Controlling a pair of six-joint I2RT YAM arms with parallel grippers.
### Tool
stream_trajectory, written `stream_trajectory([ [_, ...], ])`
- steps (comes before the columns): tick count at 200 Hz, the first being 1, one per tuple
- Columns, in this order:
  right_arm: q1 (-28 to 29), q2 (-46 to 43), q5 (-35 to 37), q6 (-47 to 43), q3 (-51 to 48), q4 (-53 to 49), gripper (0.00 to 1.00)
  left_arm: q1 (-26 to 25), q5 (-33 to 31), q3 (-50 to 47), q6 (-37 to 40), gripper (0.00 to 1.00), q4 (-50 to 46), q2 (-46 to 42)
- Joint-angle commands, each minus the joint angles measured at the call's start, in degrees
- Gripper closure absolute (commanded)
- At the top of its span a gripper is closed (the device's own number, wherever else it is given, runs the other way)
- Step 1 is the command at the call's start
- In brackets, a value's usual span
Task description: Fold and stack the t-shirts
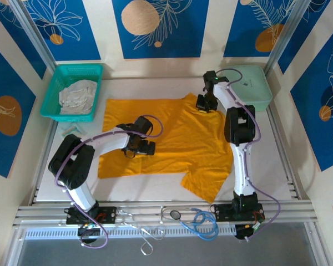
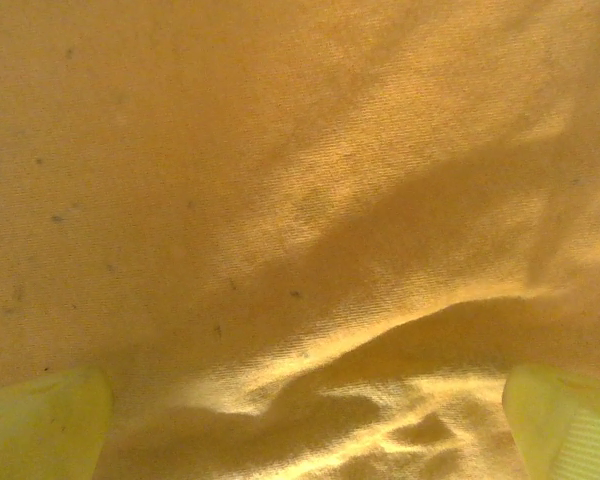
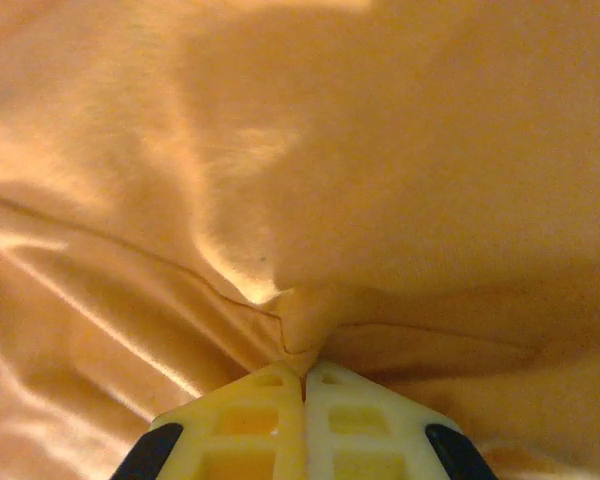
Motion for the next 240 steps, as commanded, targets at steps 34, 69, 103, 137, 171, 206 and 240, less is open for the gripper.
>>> stream_trajectory([
  [34, 6.2, -13.7, 4.1, 9.0, -18.2, 5.3, 1.0, -0.2, 0.4, -0.7, -0.4, 0.0, 1.0, 0.9],
  [69, 10.3, -16.1, 2.6, 15.1, -26.2, 8.3, 0.87, -0.2, 0.6, -0.6, -0.2, 0.0, 1.4, 1.6],
  [103, 13.7, -18.0, 1.1, 17.2, -28.9, 8.9, 0.67, -0.2, 1.1, -0.4, -0.2, 0.0, 1.8, 2.8],
  [137, 12.1, -22.7, 4.6, 14.8, -24.7, 4.7, 0.57, -0.1, 1.0, -0.3, 0.1, 0.0, 1.9, 2.9],
  [171, 8.1, -20.8, 4.3, 8.7, -14.8, 1.5, 0.53, -0.2, 1.5, -0.2, 0.0, 0.0, 2.2, 3.4],
  [206, 6.3, -6.9, 0.6, 0.8, 3.0, -4.0, 0.68, -0.2, 1.7, -0.2, -0.2, 0.0, 2.3, 3.5],
  [240, 6.2, 5.6, -1.0, -3.1, 18.2, -7.1, 0.68, -0.2, 1.3, -0.4, -0.2, 0.0, 2.0, 3.8],
])
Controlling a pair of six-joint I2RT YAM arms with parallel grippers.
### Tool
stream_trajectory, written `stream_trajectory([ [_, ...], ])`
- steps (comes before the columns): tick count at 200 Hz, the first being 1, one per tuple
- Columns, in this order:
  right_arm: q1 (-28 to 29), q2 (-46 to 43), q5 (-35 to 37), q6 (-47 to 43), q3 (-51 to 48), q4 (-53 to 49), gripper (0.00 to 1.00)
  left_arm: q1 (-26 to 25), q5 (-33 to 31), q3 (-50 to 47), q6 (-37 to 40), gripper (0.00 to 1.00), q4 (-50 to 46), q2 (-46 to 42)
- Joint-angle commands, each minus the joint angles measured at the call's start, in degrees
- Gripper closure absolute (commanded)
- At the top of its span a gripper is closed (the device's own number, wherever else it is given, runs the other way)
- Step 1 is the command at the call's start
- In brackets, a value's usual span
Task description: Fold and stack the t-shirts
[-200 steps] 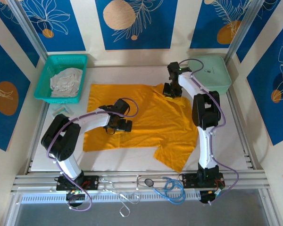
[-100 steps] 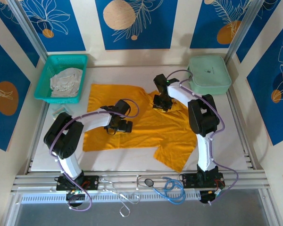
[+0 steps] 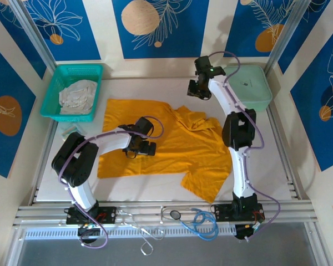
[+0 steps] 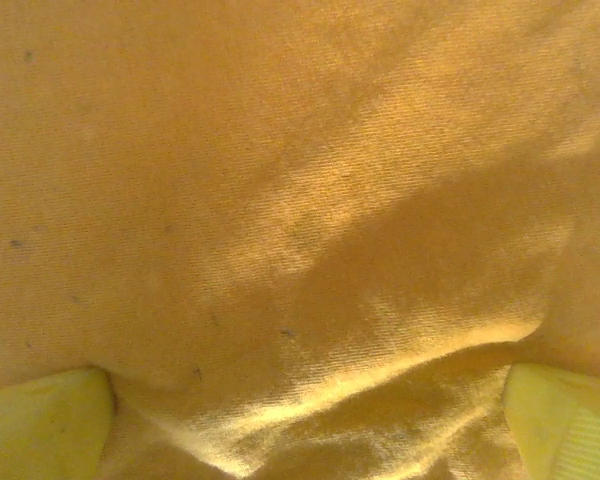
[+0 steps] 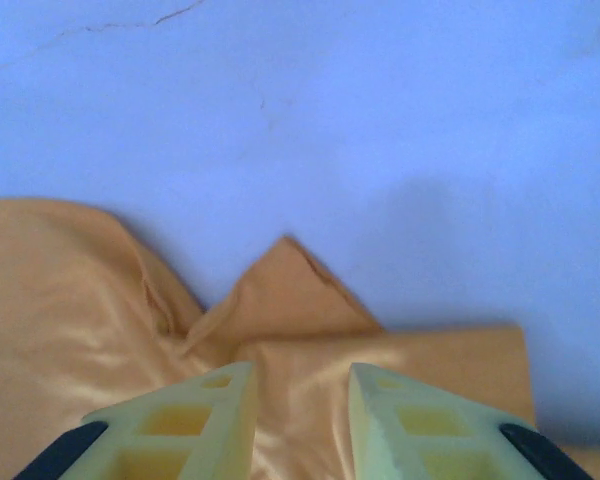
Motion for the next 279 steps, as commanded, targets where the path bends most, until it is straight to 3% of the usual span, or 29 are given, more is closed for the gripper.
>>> stream_trajectory([
  [1, 0.8, 8.9, -3.1, -5.2, 7.4, -6.7, 0.68, -0.2, 1.1, -0.1, -0.2, 0.01, -0.3, 1.6],
  [43, 0.6, 16.8, -2.9, -7.7, 14.5, -6.9, 0.66, -0.2, 1.0, -0.6, -0.2, 0.0, -0.3, 1.6],
  [160, 3.9, 18.5, -1.6, -6.1, 12.3, -8.5, 0.65, -0.2, 1.0, -1.0, -0.1, 0.0, 0.3, 2.0],
  [183, 4.4, 19.3, 1.7, -5.7, 12.5, -9.7, 0.72, -0.2, 1.2, -1.4, -0.3, 0.0, 0.7, 2.1],
  [209, 4.6, 21.4, 5.9, -6.1, 14.4, -11.2, 1.0, -0.2, 1.3, -1.5, -0.3, 0.0, 0.9, 2.3],
  [245, 4.5, 21.8, 14.9, -8.4, 17.5, -9.6, 1.0, -0.2, 1.0, -1.6, -0.2, 0.0, 0.7, 2.5],
  [279, 4.3, 20.1, 33.1, -18.5, 19.1, 3.1, 1.0, -0.2, 0.6, -2.1, -0.6, 0.0, 0.7, 2.5],
])
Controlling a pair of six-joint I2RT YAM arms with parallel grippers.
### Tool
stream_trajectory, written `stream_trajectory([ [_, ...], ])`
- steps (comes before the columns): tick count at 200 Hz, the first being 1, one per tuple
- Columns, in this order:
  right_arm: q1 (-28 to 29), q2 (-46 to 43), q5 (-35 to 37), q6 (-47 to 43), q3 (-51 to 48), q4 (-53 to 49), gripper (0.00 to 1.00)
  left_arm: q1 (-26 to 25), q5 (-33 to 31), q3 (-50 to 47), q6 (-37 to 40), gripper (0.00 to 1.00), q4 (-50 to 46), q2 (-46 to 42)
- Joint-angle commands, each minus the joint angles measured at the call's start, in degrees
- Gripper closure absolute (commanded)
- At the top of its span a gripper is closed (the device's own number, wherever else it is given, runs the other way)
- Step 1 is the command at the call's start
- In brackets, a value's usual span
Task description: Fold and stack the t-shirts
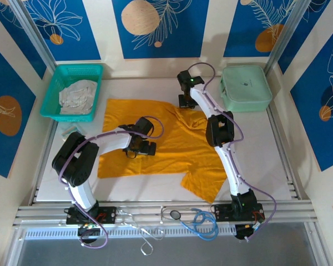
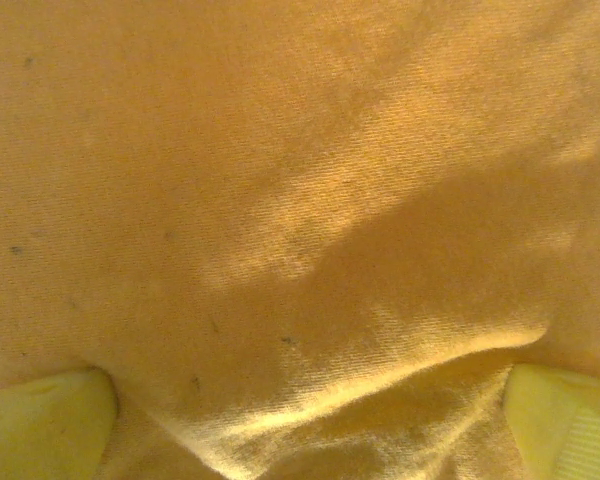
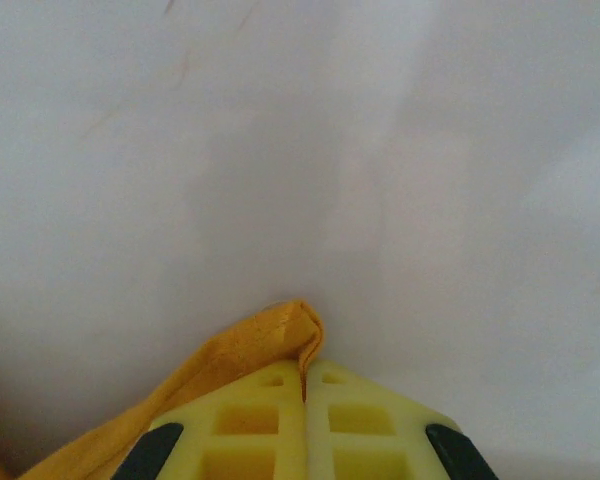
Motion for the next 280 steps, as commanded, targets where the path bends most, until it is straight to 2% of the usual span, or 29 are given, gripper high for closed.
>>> stream_trajectory([
  [1, -0.4, 0.3, 16.1, -8.6, 2.0, 9.5, 1.0, -0.2, 0.8, -2.1, -0.6, 0.0, 0.2, 2.1],
  [31, -0.6, 0.9, 28.4, -23.3, 2.2, 33.0, 1.0, -0.2, 0.6, -2.3, -0.6, 0.01, 0.2, 2.8],
  [49, -0.4, 2.3, 29.9, -31.2, 3.0, 46.1, 1.0, -0.2, 0.5, -2.2, -0.7, 0.0, 0.3, 3.8],
  [63, 0.0, 3.9, 28.3, -33.8, 4.9, 50.4, 1.0, -0.2, 0.8, -1.8, -0.6, 0.0, 0.7, 5.1],
  [70, 0.4, 4.6, 26.2, -34.0, 6.0, 49.8, 0.89, -0.2, 1.1, -1.6, -0.6, 0.0, 0.8, 5.9],
  [83, 1.2, 5.0, 23.6, -33.8, 6.0, 47.4, 0.53, -0.2, 1.9, -1.1, -0.7, 0.01, 1.4, 7.2],
  [91, 1.7, 4.9, 23.2, -33.2, 5.2, 45.5, 0.36, -0.2, 2.5, -0.7, -0.9, 0.0, 1.7, 7.9],
  [104, 2.0, 4.7, 22.9, -30.7, 4.6, 40.4, 0.24, -0.3, 3.6, -0.4, -1.0, 0.0, 2.3, 8.5],
  [117, 1.7, 3.9, 22.5, -25.4, 4.5, 33.1, 0.2, -0.3, 4.2, -0.2, -1.1, 0.0, 2.7, 8.4],
  [128, 1.1, 2.6, 22.0, -20.8, 3.9, 27.9, 0.2, -0.5, 4.1, -0.2, -1.1, 0.0, 2.6, 8.0],
  [146, -0.6, -2.3, 18.1, -11.5, -0.1, 20.2, 0.27, -0.6, 3.7, -0.5, -1.1, 0.0, 2.4, 6.9],
  [161, -2.2, -8.9, 14.0, -3.9, -7.8, 17.1, 0.31, -0.6, 3.2, -0.8, -1.1, 0.0, 1.9, 5.6],
  [199, -5.7, -27.4, 3.1, 7.3, -33.3, 21.5, 0.35, -1.1, 1.7, -1.2, -1.3, 0.01, -2.0, -0.4],
  [223, -6.9, -34.9, -0.9, 10.4, -44.1, 22.7, 0.37, -1.2, 0.9, -2.1, -2.7, 0.0, -6.6, -4.1],
  [243, -7.4, -38.0, -4.2, 12.2, -50.5, 23.2, 0.47, -1.4, 0.8, -4.8, -5.2, 0.01, -7.9, -6.3],
  [280, -6.7, -38.0, -9.7, 14.4, -56.5, 25.1, 0.72, -2.7, 1.1, -7.5, -8.6, 0.01, -7.5, -10.6],
])
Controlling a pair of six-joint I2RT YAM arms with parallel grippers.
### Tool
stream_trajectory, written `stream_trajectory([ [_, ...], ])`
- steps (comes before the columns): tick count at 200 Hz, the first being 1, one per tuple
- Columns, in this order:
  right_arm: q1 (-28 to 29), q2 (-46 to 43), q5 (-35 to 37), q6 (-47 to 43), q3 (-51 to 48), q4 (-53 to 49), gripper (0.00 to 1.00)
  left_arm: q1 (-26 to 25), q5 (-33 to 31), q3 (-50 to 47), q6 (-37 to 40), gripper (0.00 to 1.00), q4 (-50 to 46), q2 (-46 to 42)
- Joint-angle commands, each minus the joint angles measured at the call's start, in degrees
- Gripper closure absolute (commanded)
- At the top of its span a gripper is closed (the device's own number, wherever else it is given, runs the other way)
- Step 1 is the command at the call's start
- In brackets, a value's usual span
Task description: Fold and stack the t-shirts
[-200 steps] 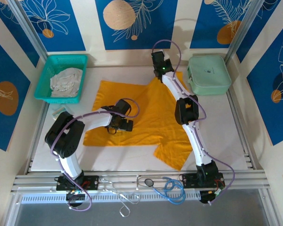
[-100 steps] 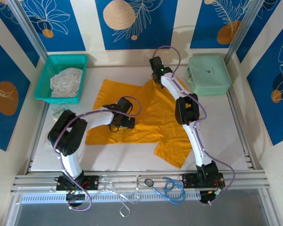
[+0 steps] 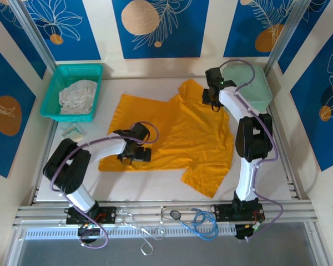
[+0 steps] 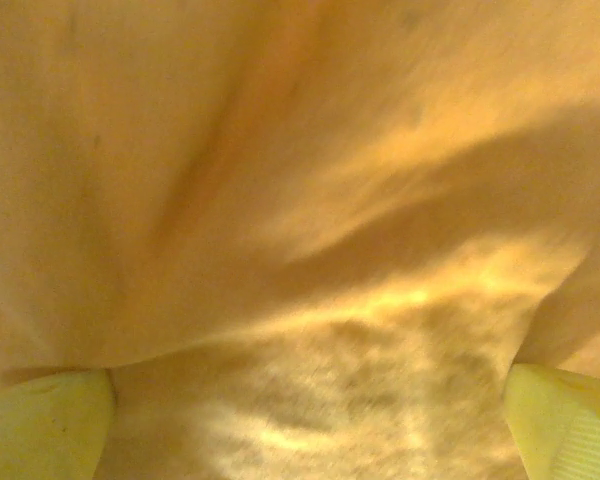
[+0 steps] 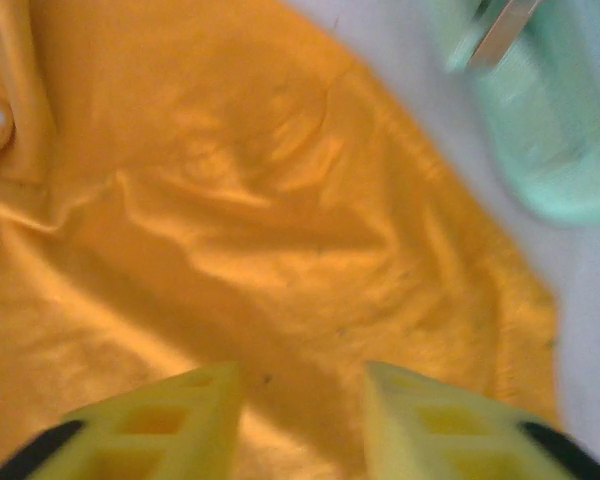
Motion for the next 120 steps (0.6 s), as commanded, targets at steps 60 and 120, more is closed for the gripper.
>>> stream_trajectory([
  [60, 1.2, 7.8, -8.6, 2.8, 0.5, 0.1, 1.0, 0.3, -13.6, 26.0, 5.7, 0.01, -17.3, -3.6],
  [120, -0.1, 15.6, -8.9, -0.4, 10.7, -3.5, 1.0, 15.8, -3.6, 47.0, 10.6, 0.16, -8.8, 22.2],
])
